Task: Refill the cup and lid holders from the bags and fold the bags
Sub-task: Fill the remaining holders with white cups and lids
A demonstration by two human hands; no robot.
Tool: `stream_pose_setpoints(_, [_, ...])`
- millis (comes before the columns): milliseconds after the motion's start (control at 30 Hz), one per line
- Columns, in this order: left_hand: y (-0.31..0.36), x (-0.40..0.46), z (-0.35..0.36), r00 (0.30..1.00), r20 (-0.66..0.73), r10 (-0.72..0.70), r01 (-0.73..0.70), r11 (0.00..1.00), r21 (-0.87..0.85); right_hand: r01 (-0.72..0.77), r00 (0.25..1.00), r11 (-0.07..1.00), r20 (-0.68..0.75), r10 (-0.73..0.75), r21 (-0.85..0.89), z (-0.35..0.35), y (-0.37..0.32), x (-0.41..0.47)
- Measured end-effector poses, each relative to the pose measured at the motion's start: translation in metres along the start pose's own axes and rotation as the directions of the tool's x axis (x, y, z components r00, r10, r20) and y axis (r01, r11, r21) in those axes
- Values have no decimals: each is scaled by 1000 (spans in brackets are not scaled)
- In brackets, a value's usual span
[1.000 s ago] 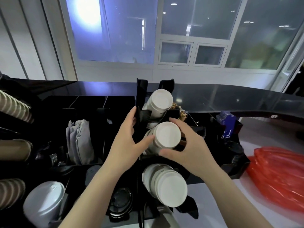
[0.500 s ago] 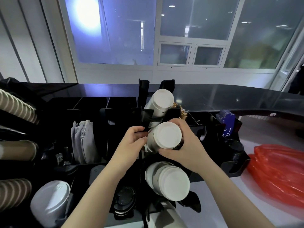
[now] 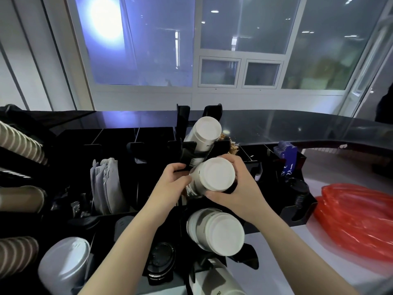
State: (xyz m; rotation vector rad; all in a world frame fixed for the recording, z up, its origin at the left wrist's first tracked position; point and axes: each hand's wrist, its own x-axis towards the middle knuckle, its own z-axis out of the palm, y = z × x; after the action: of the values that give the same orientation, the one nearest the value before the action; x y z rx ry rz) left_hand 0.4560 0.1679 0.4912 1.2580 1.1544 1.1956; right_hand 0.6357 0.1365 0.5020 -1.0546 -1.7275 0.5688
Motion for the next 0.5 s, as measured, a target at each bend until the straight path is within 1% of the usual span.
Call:
stream_pose_setpoints(100, [1,0,0,1000,24,-5,4,999,40,21,999,1000,-37,-21,12,1,1,0])
stream_pose_setpoints(267, [6,1,2,998,55,-12,6,995,103,96,993,995,-71,-95,11,4,2,0])
stream_pose_setpoints(367, [11,4,1,997,70,-34,22,985,170,117,990,993,-81,-115,14,4,4,1])
stream_pose_setpoints(433, [13,4,1,996,72,-46,28,975,221,108,992,993,-69,-105,39,5,5,2])
stream_pose_setpoints(500, [14,2,1,995,73,-64,47,976,213,77,997,995,-23,-76,58,5,6,3])
